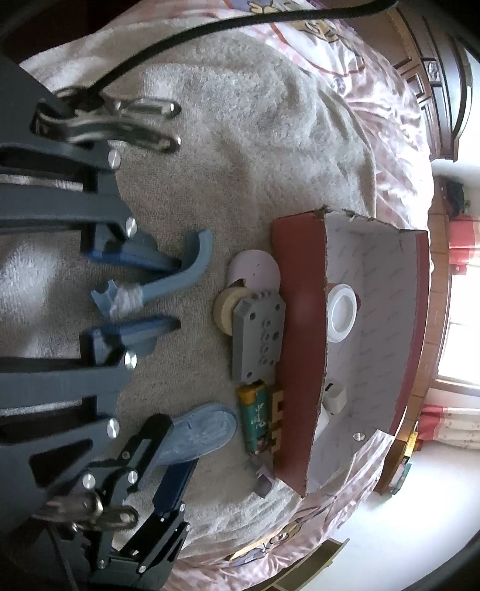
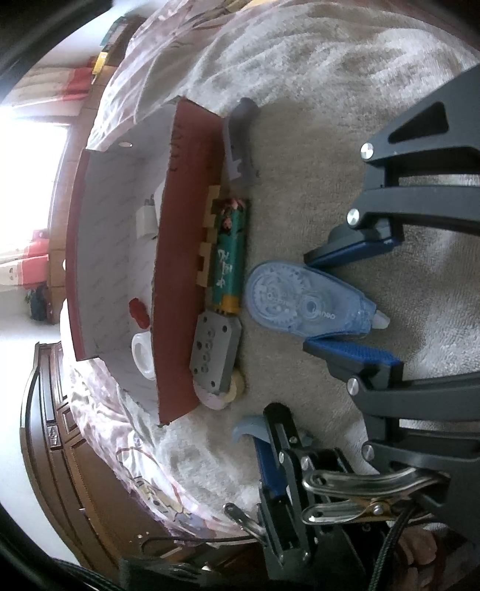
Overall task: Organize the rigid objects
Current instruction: 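Carry the blue hook and tape dispenser over the box with both grippers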
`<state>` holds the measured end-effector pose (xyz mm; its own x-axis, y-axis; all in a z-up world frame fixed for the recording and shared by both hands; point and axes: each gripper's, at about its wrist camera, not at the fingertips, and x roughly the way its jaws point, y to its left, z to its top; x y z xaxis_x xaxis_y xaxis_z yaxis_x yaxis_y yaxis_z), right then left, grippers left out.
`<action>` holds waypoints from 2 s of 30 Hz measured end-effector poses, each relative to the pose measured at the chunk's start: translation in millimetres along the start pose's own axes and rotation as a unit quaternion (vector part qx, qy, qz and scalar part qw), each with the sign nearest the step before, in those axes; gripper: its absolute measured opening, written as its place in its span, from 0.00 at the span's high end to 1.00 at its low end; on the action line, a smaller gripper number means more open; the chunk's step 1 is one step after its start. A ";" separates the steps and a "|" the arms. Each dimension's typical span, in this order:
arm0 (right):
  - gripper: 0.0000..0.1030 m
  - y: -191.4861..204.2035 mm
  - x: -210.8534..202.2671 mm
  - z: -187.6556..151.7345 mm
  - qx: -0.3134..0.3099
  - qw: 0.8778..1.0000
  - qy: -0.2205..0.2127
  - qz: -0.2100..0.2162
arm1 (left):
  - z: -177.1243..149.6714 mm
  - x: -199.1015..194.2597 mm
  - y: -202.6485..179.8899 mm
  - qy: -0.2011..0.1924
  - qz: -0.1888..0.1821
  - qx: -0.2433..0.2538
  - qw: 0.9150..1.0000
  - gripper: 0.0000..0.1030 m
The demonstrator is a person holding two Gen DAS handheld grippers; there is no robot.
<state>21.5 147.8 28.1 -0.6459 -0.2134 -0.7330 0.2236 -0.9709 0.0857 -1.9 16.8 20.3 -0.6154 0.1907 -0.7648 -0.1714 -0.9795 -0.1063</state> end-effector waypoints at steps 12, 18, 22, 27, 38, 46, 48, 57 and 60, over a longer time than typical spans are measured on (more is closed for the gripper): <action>0.61 -4.5 -8.2 0.7 0.014 1.000 -0.009 0.018 | 5.3 -16.3 -2.1 -0.020 -0.031 0.004 0.999 0.88; 0.61 -9.7 -19.3 7.4 0.021 0.999 -0.023 0.022 | 17.4 -32.3 -2.2 -0.043 -0.033 0.005 0.998 0.88; 0.61 -12.7 -26.2 15.5 0.018 0.999 -0.032 0.021 | 32.9 -42.1 -4.3 -0.063 -0.030 0.015 0.997 0.88; 0.61 -17.5 -33.0 32.1 0.013 0.999 -0.043 0.020 | 56.3 -48.4 -8.3 -0.080 -0.034 0.022 0.996 0.88; 0.61 -38.8 -39.7 83.8 0.006 0.997 -0.074 0.001 | 109.0 -34.5 -25.7 -0.100 -0.036 0.032 0.994 0.88; 0.61 -57.3 -23.8 119.5 0.009 0.997 -0.079 -0.013 | 140.6 -10.2 -31.7 -0.091 -0.035 0.026 0.995 0.88; 0.61 -61.1 -18.4 125.9 0.010 0.997 -0.078 -0.015 | 147.9 -2.7 -32.8 -0.089 -0.034 0.025 0.995 0.88; 0.61 -79.8 16.4 147.7 0.018 0.998 -0.058 -0.020 | 169.1 30.8 -34.6 -0.072 -0.024 0.021 0.997 0.88; 0.61 -84.1 25.0 151.6 0.021 0.998 -0.053 -0.022 | 172.8 43.7 -33.8 -0.062 -0.022 0.017 0.998 0.88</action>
<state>-124.1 207.7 104.9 -0.7281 -0.1789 -0.6617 0.1646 -0.9827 0.0846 -155.9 69.6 100.3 -0.6969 0.2414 -0.6754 -0.2243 -0.9678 -0.1145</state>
